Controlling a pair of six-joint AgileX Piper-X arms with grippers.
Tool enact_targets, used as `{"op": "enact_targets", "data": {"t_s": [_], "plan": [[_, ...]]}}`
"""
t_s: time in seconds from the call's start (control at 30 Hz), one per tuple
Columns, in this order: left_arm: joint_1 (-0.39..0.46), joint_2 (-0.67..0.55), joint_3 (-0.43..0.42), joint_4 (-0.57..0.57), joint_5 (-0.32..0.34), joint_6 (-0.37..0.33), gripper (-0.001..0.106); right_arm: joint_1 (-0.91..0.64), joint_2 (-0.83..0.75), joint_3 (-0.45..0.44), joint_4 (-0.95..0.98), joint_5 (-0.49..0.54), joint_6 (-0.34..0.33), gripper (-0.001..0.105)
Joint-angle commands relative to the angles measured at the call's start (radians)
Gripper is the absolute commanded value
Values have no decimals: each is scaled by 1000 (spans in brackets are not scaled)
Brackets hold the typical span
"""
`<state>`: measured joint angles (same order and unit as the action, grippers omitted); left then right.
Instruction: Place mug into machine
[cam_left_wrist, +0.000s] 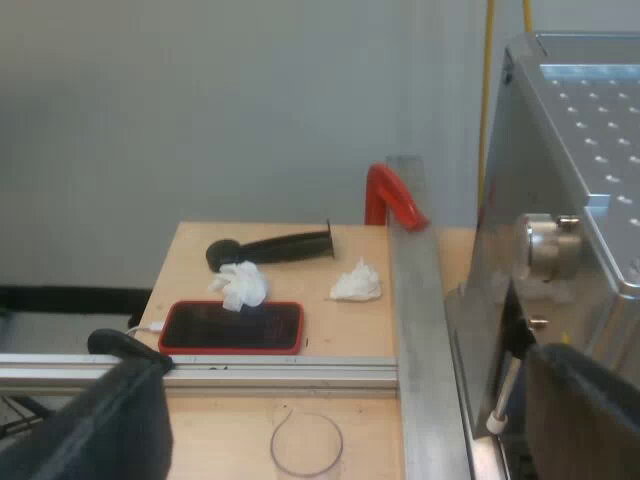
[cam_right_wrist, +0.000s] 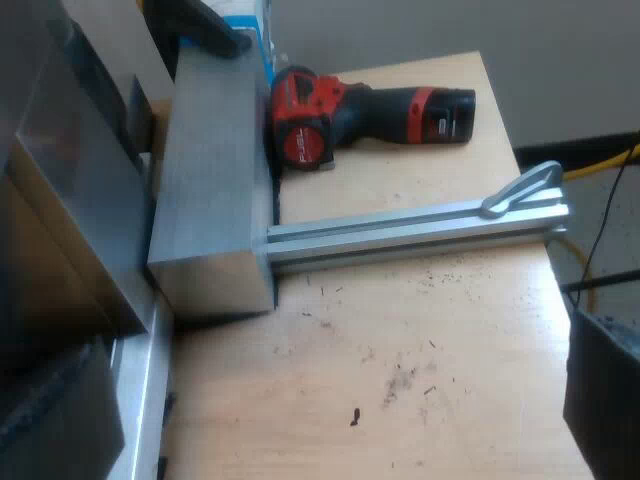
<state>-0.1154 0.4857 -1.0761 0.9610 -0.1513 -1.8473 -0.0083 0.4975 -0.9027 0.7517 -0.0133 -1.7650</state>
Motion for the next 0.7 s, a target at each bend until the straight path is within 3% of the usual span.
{"op": "enact_targets", "data": {"t_s": [0.03, 0.4, 0.7], "plan": [[0, -82, 6, 14, -16, -11, 75, -3, -99, 14, 2, -6, -15, 92], [0, -400, 160, 32, -16, -11, 75, -3, -342, 21, 214, -6, -52, 92], [0, -598, 192, 219, -9, 35, 75, -3, -483, 21, 298, -12, -56, 92]]}}
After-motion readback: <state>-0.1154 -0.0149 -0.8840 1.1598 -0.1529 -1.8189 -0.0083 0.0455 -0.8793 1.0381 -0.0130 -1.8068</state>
